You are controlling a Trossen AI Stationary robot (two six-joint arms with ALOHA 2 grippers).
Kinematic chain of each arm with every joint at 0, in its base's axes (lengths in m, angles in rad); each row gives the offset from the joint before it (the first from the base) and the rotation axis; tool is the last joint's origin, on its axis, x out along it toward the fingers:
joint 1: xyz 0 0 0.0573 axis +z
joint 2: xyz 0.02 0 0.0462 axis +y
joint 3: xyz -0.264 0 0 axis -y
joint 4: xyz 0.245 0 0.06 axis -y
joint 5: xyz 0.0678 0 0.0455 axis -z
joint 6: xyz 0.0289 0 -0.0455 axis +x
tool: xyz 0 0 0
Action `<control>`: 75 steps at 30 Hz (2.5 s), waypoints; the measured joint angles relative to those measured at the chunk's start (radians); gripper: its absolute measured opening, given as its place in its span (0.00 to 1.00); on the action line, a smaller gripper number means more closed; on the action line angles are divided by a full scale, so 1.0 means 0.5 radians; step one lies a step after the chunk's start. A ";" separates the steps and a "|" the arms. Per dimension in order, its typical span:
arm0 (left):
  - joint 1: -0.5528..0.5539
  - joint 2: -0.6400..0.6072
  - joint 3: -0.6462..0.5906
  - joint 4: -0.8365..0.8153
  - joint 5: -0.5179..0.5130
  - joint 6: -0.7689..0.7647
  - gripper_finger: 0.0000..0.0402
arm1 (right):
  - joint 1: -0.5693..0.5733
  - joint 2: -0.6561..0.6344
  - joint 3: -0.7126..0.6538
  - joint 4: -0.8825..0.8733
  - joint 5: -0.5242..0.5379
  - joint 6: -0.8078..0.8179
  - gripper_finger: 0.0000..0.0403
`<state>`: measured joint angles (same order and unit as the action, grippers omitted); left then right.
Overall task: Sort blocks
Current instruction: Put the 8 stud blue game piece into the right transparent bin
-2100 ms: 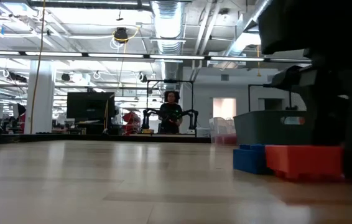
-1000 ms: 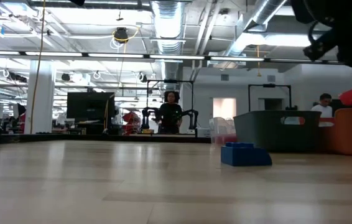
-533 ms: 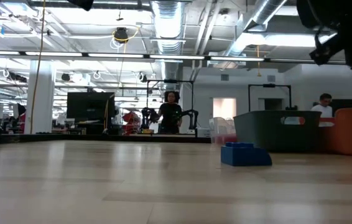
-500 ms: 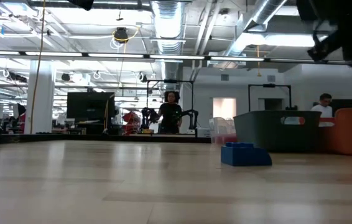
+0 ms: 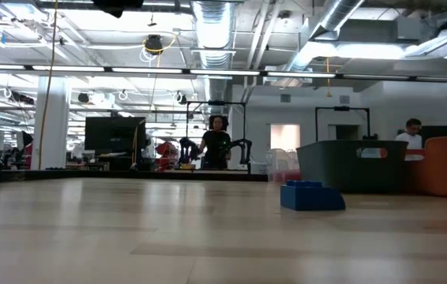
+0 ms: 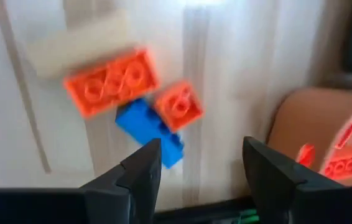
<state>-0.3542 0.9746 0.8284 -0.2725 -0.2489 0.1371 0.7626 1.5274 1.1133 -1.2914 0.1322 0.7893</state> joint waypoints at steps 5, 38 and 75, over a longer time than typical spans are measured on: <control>0.000 0.072 0.000 0.020 -0.001 0.007 0.45 | 0.146 0.179 -0.002 0.027 -0.073 0.126 0.56; 0.000 0.081 0.001 -0.014 -0.003 -0.005 0.45 | 0.203 0.635 -0.081 0.270 -0.294 0.044 0.43; 0.000 0.081 0.002 0.020 -0.002 0.047 0.45 | -0.417 -0.138 -0.077 -0.229 0.994 1.257 0.20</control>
<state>-0.3541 1.0152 0.8291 -0.2626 -0.2501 0.1605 0.5541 1.4586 1.0748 -1.4060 0.6292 1.4177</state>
